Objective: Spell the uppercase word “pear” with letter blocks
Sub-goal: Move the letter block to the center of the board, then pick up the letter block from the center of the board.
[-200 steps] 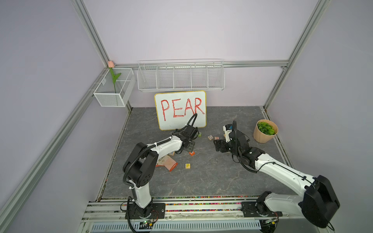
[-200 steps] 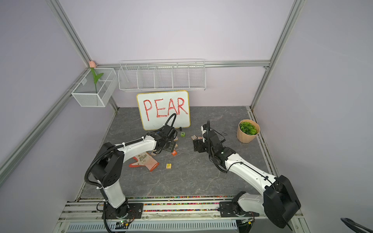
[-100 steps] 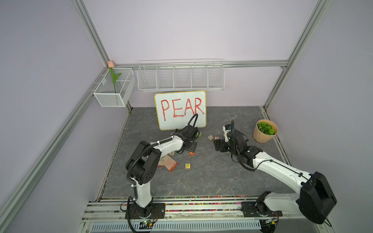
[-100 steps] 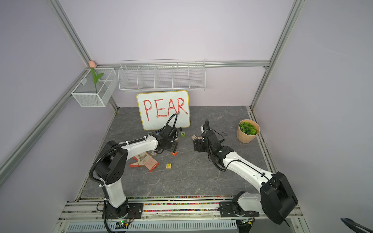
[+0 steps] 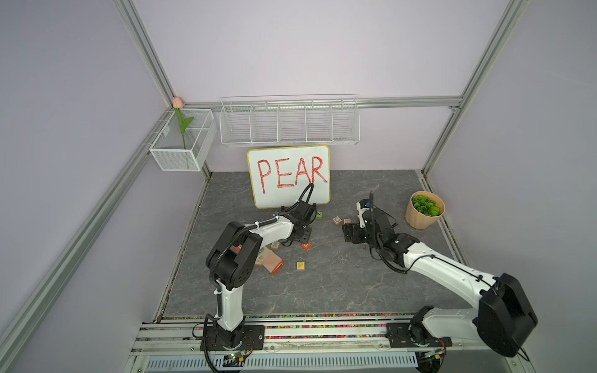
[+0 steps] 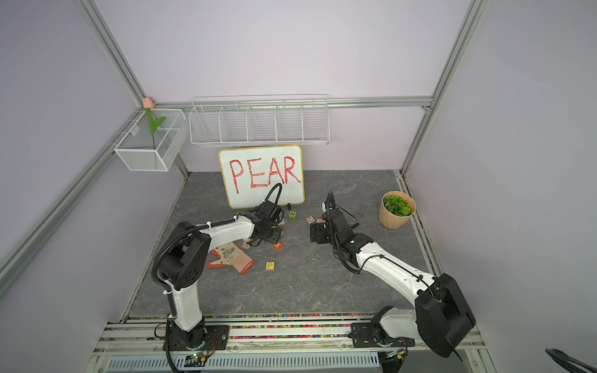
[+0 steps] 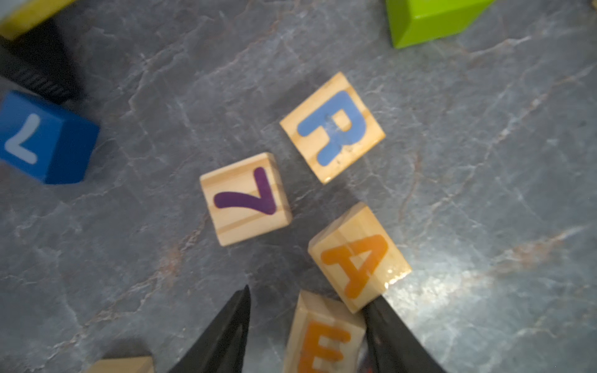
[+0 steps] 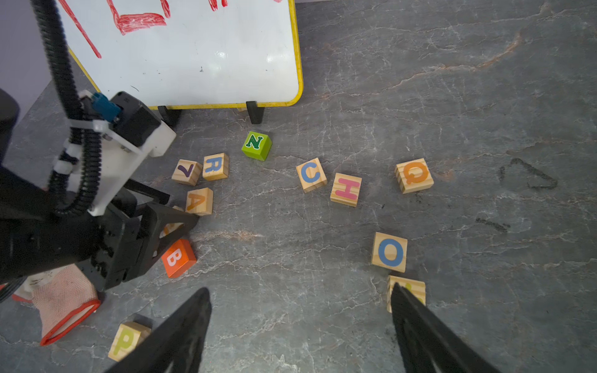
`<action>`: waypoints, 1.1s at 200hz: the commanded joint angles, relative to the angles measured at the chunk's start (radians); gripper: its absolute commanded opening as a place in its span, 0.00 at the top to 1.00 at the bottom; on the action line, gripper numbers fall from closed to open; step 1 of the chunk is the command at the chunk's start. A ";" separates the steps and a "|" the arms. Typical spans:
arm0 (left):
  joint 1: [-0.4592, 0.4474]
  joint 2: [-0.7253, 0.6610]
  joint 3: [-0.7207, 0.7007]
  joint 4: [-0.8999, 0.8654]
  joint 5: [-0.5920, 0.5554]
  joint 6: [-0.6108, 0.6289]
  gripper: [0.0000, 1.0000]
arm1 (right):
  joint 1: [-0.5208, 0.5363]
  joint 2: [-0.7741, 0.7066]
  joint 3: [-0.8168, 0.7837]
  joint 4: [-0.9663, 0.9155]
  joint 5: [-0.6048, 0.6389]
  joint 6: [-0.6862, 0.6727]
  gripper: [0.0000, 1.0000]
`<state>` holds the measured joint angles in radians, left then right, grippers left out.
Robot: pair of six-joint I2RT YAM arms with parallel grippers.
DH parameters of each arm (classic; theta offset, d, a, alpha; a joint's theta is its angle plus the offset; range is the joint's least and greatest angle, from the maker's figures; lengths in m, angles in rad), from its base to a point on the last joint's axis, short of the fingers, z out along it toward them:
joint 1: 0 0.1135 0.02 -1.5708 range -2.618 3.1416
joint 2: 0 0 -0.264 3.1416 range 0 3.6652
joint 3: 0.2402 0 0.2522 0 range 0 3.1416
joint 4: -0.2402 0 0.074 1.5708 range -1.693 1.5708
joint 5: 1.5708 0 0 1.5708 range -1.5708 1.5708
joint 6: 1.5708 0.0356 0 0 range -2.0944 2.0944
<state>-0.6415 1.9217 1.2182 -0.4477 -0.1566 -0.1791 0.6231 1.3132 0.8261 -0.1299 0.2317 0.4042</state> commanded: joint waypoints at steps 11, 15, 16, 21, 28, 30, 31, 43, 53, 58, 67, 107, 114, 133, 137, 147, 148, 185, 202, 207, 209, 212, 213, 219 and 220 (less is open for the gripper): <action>0.021 -0.039 -0.050 0.001 0.006 -0.050 0.45 | -0.002 0.022 0.029 0.003 -0.003 0.005 0.11; 0.021 -0.043 -0.055 0.001 0.006 -0.053 0.45 | -0.003 0.024 0.031 0.004 -0.005 0.005 0.11; 0.021 -0.044 -0.056 0.001 0.006 -0.054 0.45 | -0.003 0.024 0.031 0.004 -0.005 0.005 0.11; 0.022 -0.048 -0.060 0.001 0.008 -0.056 0.45 | -0.002 0.026 0.033 0.004 -0.006 0.004 0.11; 0.022 -0.057 -0.067 0.001 0.015 -0.060 0.46 | -0.002 0.029 0.034 0.005 -0.006 0.002 0.11; 0.022 -0.060 -0.069 0.001 0.017 -0.062 0.46 | -0.003 0.029 0.034 0.006 -0.007 0.002 0.11; 0.022 -0.060 -0.070 0.001 0.019 -0.062 0.46 | -0.003 0.030 0.034 0.006 -0.008 0.002 0.11; 0.022 -0.073 -0.083 0.004 0.033 -0.073 0.47 | -0.003 0.034 0.036 0.008 -0.009 0.002 0.11; 0.022 -0.080 -0.092 0.006 0.045 -0.082 0.47 | -0.002 0.038 0.037 0.010 -0.014 0.002 0.11; 0.022 -0.083 -0.095 0.004 0.048 -0.088 0.47 | -0.003 0.040 0.038 0.011 -0.016 0.002 0.11; 0.023 -0.087 -0.101 0.002 0.051 -0.098 0.48 | -0.004 0.044 0.038 0.013 -0.018 0.002 0.11; 0.021 -0.090 -0.114 0.004 0.051 -0.121 0.57 | -0.002 0.059 0.044 0.018 -0.028 -0.002 0.11; 0.022 -0.089 -0.113 0.004 0.051 -0.122 0.59 | -0.003 0.060 0.045 0.018 -0.030 -0.003 0.11; 0.022 -0.088 -0.106 -0.006 0.046 -0.129 0.63 | -0.003 0.058 0.045 0.018 -0.032 -0.005 0.11; 0.021 -0.089 -0.104 -0.011 0.046 -0.131 0.65 | -0.003 0.058 0.044 0.018 -0.032 -0.004 0.11; 0.019 -0.094 -0.100 -0.021 0.041 -0.132 0.67 | -0.003 0.054 0.041 0.019 -0.032 -0.004 0.11; 0.018 -0.095 -0.100 -0.021 0.039 -0.134 0.67 | -0.003 0.053 0.041 0.020 -0.032 -0.004 0.11; 0.003 -0.147 -0.092 -0.053 0.010 -0.159 0.73 | -0.003 0.031 0.028 0.025 -0.042 -0.005 0.11; -0.012 -0.194 -0.088 -0.078 -0.011 -0.190 0.74 | -0.003 0.014 0.015 0.031 -0.045 -0.007 0.11; -0.019 -0.207 -0.084 -0.094 -0.015 -0.199 0.74 | -0.003 0.009 0.011 0.032 -0.046 -0.007 0.11; -0.021 -0.214 -0.082 -0.101 -0.017 -0.203 0.74 | -0.003 0.007 0.009 0.033 -0.046 -0.008 0.11; -0.025 -0.223 -0.078 -0.112 -0.021 -0.210 0.74 | -0.003 0.001 0.006 0.033 -0.046 -0.008 0.11; -0.027 -0.225 -0.077 -0.116 -0.023 -0.212 0.74 | -0.003 0.001 0.005 0.033 -0.046 -0.008 0.11; -0.041 -0.245 -0.073 -0.137 -0.041 -0.228 0.74 | -0.003 -0.008 -0.001 0.033 -0.046 -0.008 0.11; -0.043 -0.246 -0.073 -0.139 -0.044 -0.231 0.74 | -0.002 -0.009 -0.002 0.033 -0.045 -0.008 0.11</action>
<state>-0.6495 1.7592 1.1198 -0.5034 -0.1444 -0.3420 0.6231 1.3537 0.8486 -0.1204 0.1963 0.4030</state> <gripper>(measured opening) 0.305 0.889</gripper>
